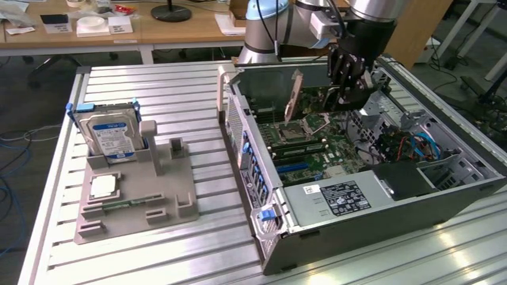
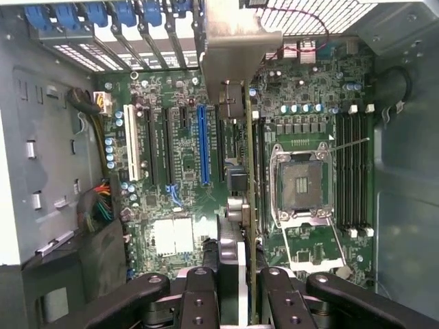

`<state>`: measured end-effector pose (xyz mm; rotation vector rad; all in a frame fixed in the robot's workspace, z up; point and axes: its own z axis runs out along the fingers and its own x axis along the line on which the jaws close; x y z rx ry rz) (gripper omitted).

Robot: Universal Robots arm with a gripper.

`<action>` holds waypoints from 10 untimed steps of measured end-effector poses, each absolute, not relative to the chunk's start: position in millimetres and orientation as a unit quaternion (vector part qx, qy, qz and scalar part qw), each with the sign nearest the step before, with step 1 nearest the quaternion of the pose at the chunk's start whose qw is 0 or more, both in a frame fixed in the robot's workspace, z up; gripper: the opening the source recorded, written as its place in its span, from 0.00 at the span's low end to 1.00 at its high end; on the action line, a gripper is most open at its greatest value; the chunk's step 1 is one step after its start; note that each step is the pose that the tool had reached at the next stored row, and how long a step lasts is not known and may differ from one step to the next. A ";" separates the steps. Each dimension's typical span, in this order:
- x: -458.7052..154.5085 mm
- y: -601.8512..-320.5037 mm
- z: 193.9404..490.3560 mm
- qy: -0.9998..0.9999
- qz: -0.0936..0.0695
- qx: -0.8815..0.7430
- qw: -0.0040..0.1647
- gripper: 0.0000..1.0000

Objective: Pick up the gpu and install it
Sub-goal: 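Insert the gpu into the slot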

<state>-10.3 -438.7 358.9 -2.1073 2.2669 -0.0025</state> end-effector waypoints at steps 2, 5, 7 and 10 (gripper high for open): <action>-10.3 -438.7 356.3 0.732 -0.003 -0.681 0.025 0.28; -11.3 -438.7 351.0 0.732 -0.004 -0.681 0.026 0.28; -12.9 -438.7 347.2 0.729 -0.003 -0.684 0.026 0.28; -14.0 -438.7 342.0 0.722 -0.003 -0.692 0.026 0.28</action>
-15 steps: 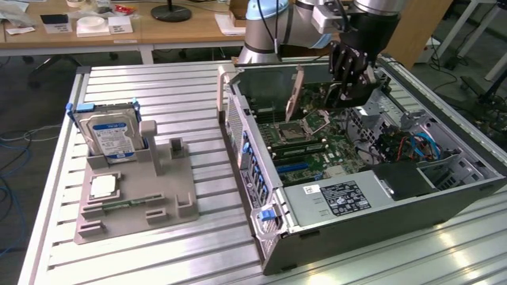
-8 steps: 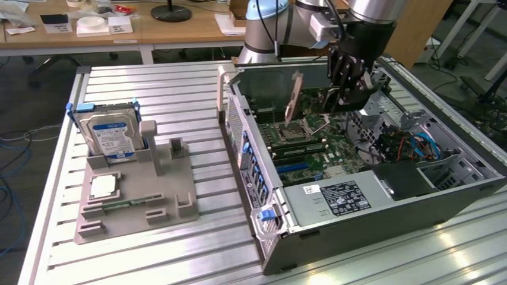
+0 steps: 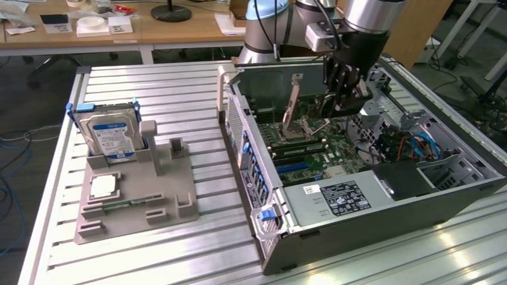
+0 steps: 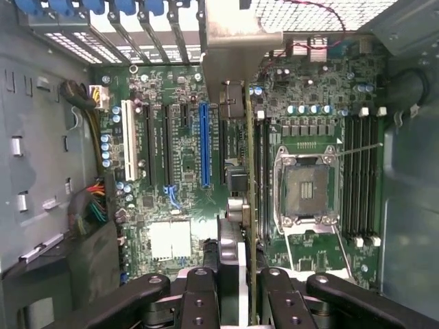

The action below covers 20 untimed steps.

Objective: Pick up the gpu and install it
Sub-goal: 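Insert the gpu into the slot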

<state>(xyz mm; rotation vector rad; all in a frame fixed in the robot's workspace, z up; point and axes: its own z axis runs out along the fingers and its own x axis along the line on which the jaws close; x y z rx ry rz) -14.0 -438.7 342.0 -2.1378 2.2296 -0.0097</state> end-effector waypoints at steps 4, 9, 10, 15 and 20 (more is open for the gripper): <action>-18.2 -438.6 335.3 0.724 -0.003 -0.689 0.026 0.28; -19.9 -438.3 327.5 0.734 -0.004 -0.678 0.025 0.28; -21.2 -438.3 326.3 0.735 -0.005 -0.678 0.025 0.28; -29.4 -439.3 322.1 0.735 -0.005 -0.678 0.025 0.28; -29.7 -445.2 316.3 0.735 -0.004 -0.678 0.025 0.28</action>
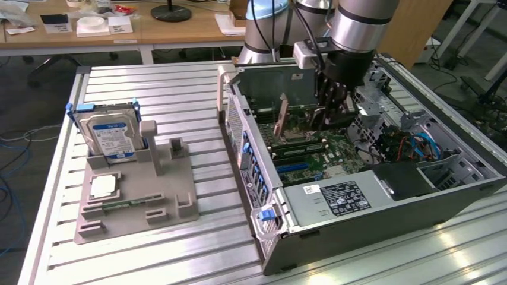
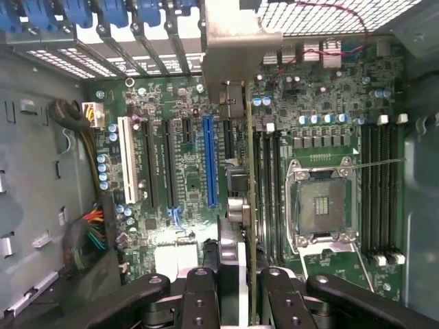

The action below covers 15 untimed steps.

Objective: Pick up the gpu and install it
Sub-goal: 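Insert the gpu into the slot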

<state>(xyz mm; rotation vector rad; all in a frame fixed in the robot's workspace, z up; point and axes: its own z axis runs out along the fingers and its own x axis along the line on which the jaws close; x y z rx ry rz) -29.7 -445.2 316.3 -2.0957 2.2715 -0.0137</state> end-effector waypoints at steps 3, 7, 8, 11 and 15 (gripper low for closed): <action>-35.0 -445.8 313.1 0.735 -0.005 -0.678 0.025 0.28; -38.2 -447.0 306.7 0.735 -0.004 -0.678 0.025 0.28; -38.2 -448.1 304.9 0.735 -0.005 -0.678 0.025 0.28; -42.7 -450.1 300.1 0.735 -0.004 -0.678 0.025 0.28; -48.0 -450.2 293.0 0.735 -0.004 -0.678 0.025 0.28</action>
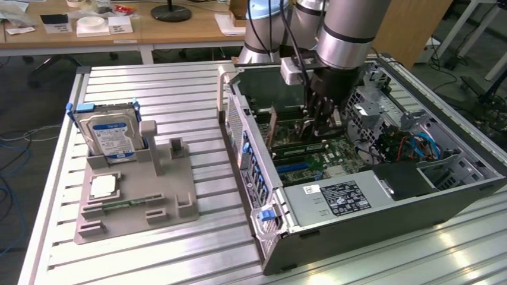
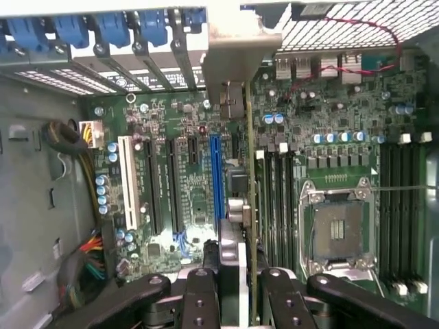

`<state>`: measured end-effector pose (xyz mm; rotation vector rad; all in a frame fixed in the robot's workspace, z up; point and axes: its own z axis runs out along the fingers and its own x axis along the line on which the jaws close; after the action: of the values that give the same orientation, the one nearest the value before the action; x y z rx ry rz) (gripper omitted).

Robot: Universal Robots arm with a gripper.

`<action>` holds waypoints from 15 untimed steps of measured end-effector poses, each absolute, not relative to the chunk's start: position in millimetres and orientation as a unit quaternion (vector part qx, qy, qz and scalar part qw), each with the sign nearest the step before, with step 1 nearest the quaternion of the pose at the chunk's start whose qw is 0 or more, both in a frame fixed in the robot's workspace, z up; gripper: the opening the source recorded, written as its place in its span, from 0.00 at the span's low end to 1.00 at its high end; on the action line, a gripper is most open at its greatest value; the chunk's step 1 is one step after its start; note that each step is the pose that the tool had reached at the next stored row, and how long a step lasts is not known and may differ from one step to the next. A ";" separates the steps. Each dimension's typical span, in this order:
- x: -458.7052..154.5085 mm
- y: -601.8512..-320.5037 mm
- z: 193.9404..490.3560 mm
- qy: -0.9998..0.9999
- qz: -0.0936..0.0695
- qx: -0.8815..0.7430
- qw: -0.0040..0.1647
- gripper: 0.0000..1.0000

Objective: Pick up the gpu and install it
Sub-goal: 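Insert the gpu into the slot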

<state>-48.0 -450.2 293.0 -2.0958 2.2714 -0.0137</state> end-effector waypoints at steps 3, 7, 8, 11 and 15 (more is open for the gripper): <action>-48.0 -451.9 287.7 0.735 -0.004 -0.678 0.025 0.28; -48.2 -452.9 282.8 0.735 -0.004 -0.678 0.026 0.28; -48.1 -452.9 282.6 0.735 -0.004 -0.678 0.026 0.28; -50.7 -452.9 280.8 0.735 -0.004 -0.678 0.027 0.28; -52.1 -454.7 274.3 0.735 -0.004 -0.678 0.026 0.28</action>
<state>-52.1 -454.7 274.3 -2.0946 2.2698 -0.0136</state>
